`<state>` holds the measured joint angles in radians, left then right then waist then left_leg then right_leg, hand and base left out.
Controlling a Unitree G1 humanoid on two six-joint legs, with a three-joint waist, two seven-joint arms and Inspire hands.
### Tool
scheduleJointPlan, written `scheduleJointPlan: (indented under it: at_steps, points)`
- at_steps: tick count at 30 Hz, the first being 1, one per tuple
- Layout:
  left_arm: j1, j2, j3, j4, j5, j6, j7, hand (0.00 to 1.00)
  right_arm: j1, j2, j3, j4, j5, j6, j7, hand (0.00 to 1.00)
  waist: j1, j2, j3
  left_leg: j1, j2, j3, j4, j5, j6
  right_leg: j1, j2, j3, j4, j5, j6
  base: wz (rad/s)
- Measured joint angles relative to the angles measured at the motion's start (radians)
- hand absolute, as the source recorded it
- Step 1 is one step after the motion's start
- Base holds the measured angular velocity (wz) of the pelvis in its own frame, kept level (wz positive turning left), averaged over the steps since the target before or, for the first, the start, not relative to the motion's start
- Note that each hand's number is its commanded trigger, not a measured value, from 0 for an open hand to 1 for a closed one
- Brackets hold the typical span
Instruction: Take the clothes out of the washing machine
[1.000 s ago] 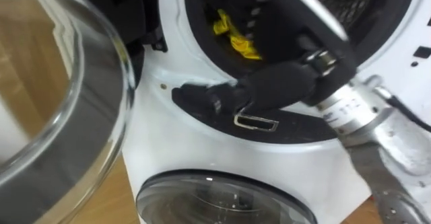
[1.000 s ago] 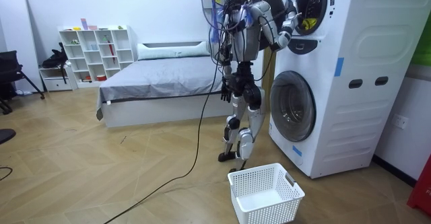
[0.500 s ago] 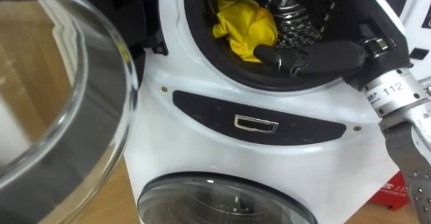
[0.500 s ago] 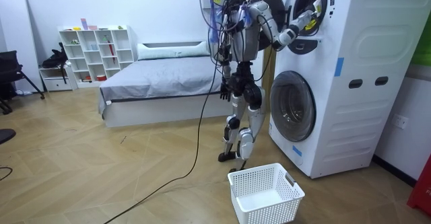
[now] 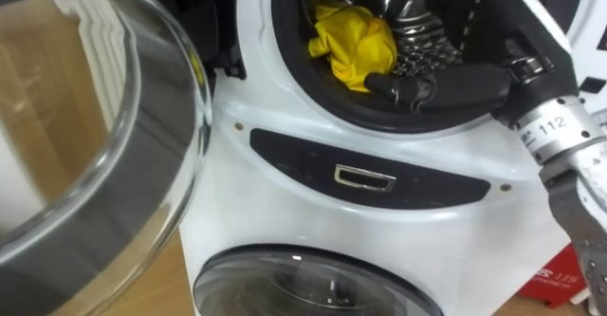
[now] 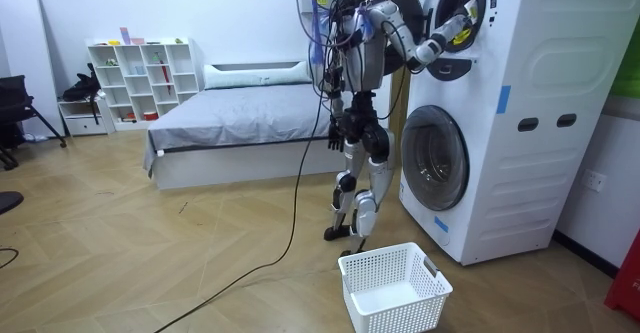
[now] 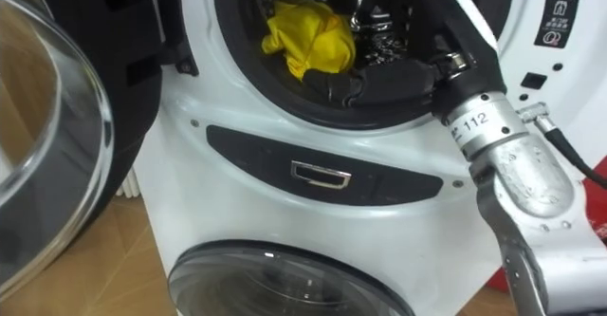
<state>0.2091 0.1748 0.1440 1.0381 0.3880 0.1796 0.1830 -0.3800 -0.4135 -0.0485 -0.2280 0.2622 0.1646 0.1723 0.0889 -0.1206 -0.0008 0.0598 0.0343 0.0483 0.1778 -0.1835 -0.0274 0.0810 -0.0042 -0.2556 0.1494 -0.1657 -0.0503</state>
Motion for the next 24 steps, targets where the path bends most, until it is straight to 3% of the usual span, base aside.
scheduleJointPlan:
  at_steps: [4,6,9,15,24]
  points:
    - [-0.008,0.005,-0.001,-0.013,0.0,0.017,-0.004,0.0,-0.044,-0.005,0.04,0.052,-0.081,0.001,0.005,0.0,-0.001,-0.002,-0.0005,0.003,0.0,0.0,0.001,0.0,0.0,0.0,0.0,0.001,0.002,0.0,0.0,0.0]
    - [-0.004,0.009,-0.001,-0.022,0.001,0.027,-0.017,0.0,-0.087,-0.005,0.067,0.099,-0.148,0.013,0.006,0.0,0.001,-0.012,-0.0058,0.004,0.0,-0.003,0.001,0.0,0.0,0.001,0.0,0.001,0.004,0.0,0.0,0.0]
    - [-0.01,0.01,0.0,-0.026,0.017,0.042,-0.019,0.0,-0.153,-0.006,0.096,0.194,-0.211,0.028,0.014,0.0,0.005,-0.021,-0.0077,0.004,0.0,-0.002,0.001,0.0,0.0,0.0,0.0,0.001,0.005,-0.001,0.0,0.0]
    - [-0.027,0.011,-0.001,-0.028,0.016,0.043,-0.019,0.0,-0.281,-0.023,0.106,0.378,-0.263,0.045,0.016,0.0,0.026,-0.039,-0.0059,-0.013,-0.002,-0.009,0.004,0.0,0.0,-0.01,-0.003,-0.011,0.004,-0.001,0.0,0.03]
    - [-0.035,0.017,0.001,-0.027,0.026,0.049,-0.021,0.0,-0.347,-0.025,0.13,0.501,-0.321,0.04,0.01,0.0,0.028,-0.042,-0.0009,-0.017,-0.008,-0.017,0.005,0.004,0.006,-0.01,-0.011,-0.021,0.01,-0.001,0.002,0.03]
